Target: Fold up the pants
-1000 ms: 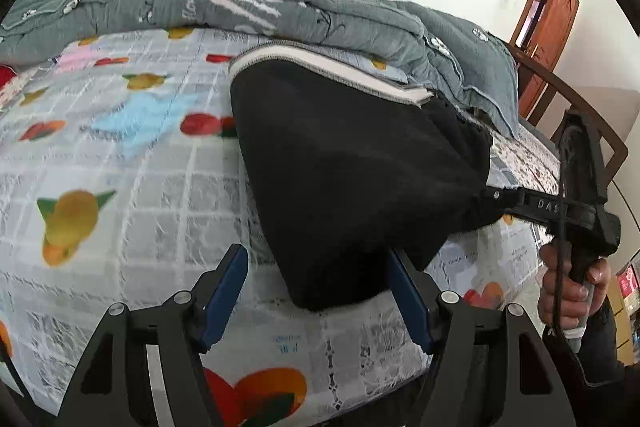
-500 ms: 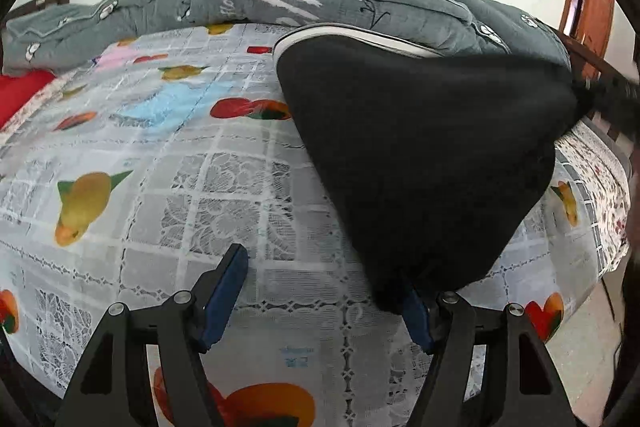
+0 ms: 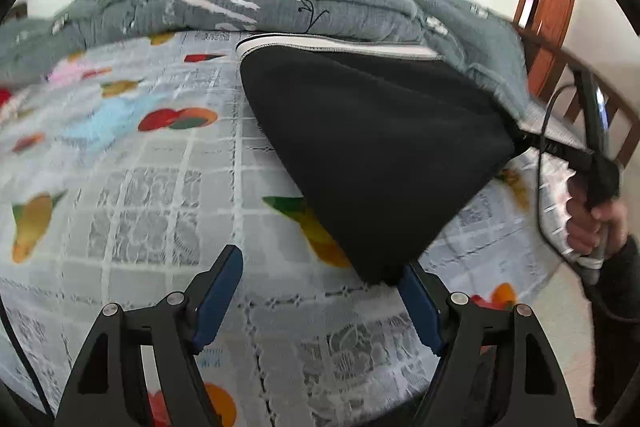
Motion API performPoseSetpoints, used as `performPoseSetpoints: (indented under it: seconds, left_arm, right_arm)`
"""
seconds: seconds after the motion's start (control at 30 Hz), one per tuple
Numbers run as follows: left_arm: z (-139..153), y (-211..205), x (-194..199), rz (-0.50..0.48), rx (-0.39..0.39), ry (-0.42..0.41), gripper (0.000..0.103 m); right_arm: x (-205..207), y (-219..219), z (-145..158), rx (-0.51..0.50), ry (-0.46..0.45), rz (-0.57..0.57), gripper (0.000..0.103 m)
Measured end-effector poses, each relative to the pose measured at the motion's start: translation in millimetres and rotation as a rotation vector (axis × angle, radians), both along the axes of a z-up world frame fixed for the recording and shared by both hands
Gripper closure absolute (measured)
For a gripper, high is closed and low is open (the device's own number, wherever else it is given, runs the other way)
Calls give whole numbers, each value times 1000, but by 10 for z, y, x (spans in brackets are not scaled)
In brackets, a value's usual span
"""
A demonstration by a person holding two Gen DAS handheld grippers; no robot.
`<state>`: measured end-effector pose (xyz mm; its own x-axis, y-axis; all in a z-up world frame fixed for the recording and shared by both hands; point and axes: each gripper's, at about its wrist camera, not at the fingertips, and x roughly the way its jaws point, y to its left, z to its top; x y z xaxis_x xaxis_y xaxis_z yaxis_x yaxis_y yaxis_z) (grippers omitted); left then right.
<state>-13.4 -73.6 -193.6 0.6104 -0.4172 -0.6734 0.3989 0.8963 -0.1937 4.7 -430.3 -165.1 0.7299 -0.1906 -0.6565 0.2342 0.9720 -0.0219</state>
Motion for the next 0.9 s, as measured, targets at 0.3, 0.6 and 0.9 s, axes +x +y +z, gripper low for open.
performPoseSetpoints:
  seconds: [0.3,0.6,0.9]
  left_arm:
    - [238,75,71,58,-60,-77,30]
    - [-23,-231,391,46,50,-22,28]
    - [14,-96,1068,66,-183,124,30]
  right_arm:
    - [46,23,244,18,-80,24,83]
    - [129,102,-42,-107,27,0,73]
    - [599,-338,187,139,5,54,52]
